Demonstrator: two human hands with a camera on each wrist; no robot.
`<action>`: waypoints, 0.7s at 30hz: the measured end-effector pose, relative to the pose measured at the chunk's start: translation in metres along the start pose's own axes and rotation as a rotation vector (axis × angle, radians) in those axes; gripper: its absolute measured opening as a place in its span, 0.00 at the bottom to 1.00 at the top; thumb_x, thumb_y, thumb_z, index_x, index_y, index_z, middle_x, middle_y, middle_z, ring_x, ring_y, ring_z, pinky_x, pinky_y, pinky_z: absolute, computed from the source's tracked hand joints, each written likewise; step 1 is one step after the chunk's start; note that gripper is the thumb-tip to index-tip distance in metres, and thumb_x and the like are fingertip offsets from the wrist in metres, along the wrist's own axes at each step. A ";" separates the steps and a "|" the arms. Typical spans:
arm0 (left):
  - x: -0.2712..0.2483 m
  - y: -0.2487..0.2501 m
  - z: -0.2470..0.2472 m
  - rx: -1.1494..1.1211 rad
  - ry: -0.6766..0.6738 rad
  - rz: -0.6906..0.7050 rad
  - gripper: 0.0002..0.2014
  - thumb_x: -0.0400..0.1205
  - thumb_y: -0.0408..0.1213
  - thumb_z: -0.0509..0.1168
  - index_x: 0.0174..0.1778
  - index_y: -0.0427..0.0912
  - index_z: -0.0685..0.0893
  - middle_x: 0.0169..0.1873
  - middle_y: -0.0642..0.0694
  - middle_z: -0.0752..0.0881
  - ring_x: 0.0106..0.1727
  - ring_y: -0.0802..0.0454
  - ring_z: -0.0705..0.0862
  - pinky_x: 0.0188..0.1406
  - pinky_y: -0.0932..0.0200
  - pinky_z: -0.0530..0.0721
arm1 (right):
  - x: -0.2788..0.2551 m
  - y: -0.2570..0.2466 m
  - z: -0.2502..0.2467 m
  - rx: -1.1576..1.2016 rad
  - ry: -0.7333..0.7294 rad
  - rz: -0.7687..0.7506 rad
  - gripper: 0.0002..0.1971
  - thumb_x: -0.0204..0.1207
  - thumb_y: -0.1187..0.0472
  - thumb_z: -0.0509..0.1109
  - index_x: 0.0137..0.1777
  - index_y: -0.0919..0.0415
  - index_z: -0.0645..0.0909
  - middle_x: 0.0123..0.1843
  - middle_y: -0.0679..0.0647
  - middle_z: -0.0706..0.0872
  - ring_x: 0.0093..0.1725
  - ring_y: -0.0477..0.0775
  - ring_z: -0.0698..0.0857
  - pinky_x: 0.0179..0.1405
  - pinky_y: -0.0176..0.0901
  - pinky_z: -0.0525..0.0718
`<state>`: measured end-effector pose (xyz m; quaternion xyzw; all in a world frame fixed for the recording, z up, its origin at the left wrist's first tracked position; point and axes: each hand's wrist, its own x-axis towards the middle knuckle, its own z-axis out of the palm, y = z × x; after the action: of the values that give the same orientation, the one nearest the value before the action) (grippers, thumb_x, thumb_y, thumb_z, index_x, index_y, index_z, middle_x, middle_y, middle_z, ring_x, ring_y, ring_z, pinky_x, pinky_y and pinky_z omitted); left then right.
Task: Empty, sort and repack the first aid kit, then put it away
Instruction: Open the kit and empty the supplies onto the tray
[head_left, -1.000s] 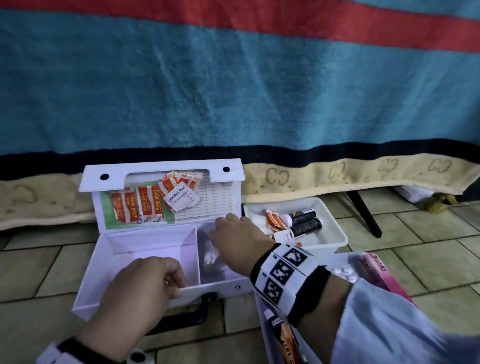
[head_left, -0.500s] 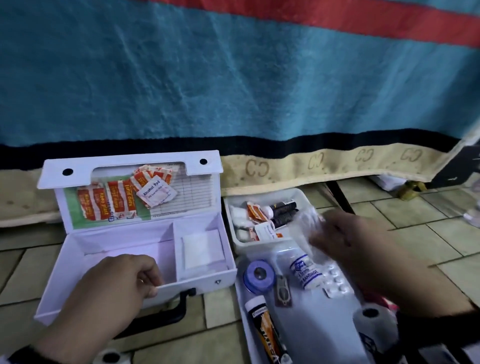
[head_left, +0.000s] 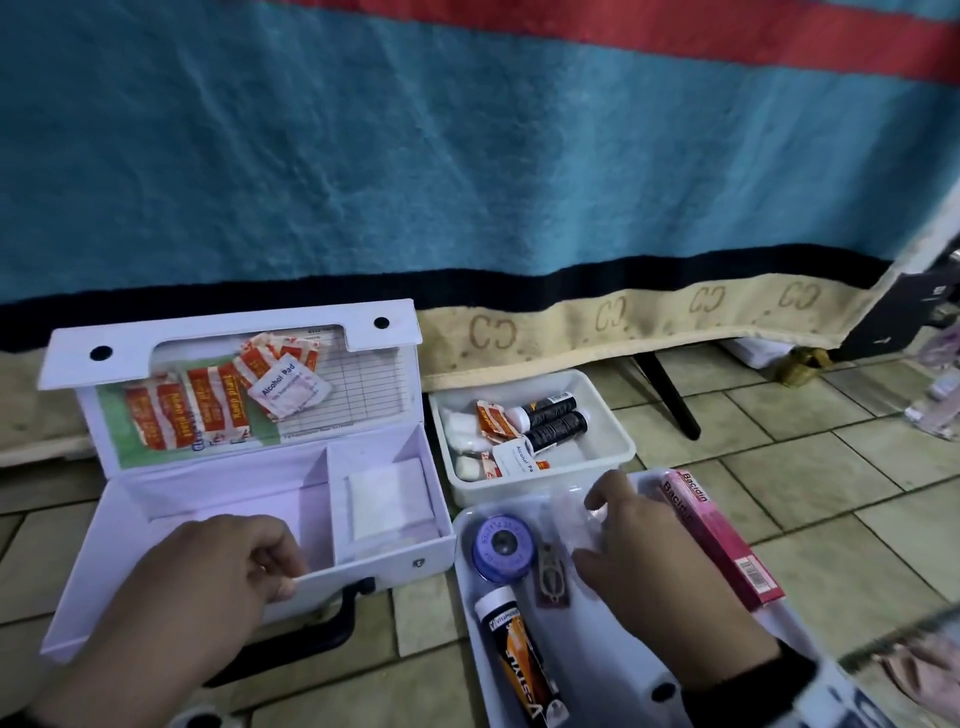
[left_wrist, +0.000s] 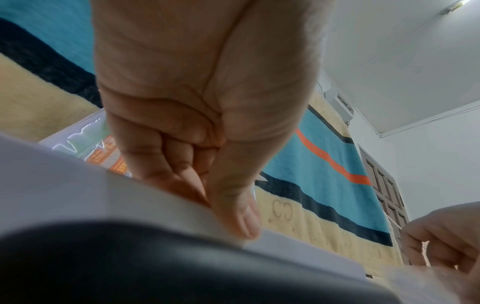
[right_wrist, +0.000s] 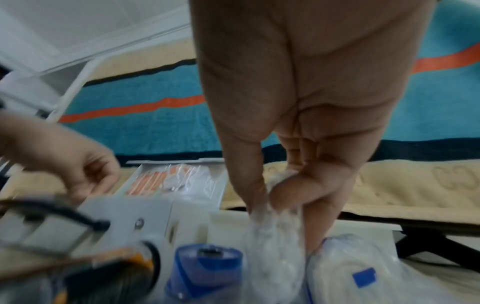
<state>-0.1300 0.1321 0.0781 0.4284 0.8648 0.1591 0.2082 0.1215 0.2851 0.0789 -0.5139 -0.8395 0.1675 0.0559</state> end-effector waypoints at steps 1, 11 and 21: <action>0.000 0.000 0.001 -0.004 0.002 0.001 0.21 0.68 0.34 0.78 0.30 0.71 0.83 0.26 0.69 0.86 0.33 0.64 0.86 0.42 0.57 0.84 | 0.000 -0.004 0.002 -0.054 -0.006 0.000 0.13 0.72 0.61 0.68 0.54 0.53 0.68 0.41 0.50 0.82 0.41 0.54 0.82 0.30 0.39 0.70; -0.004 0.000 0.003 -0.018 0.050 -0.012 0.11 0.70 0.38 0.75 0.27 0.58 0.85 0.29 0.60 0.88 0.37 0.64 0.84 0.38 0.63 0.80 | 0.007 -0.023 0.005 -0.320 -0.151 -0.223 0.14 0.82 0.50 0.58 0.61 0.54 0.78 0.62 0.54 0.76 0.61 0.54 0.81 0.55 0.44 0.79; -0.009 0.005 0.002 -0.004 0.102 -0.001 0.12 0.70 0.38 0.75 0.26 0.57 0.84 0.28 0.59 0.87 0.36 0.65 0.82 0.39 0.61 0.81 | 0.052 -0.131 0.019 -0.507 -0.271 -0.722 0.12 0.78 0.69 0.62 0.59 0.65 0.81 0.61 0.62 0.82 0.61 0.63 0.82 0.54 0.50 0.80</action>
<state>-0.1206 0.1279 0.0803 0.4190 0.8741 0.1824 0.1645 -0.0182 0.2718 0.1012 -0.1596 -0.9789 -0.0077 -0.1273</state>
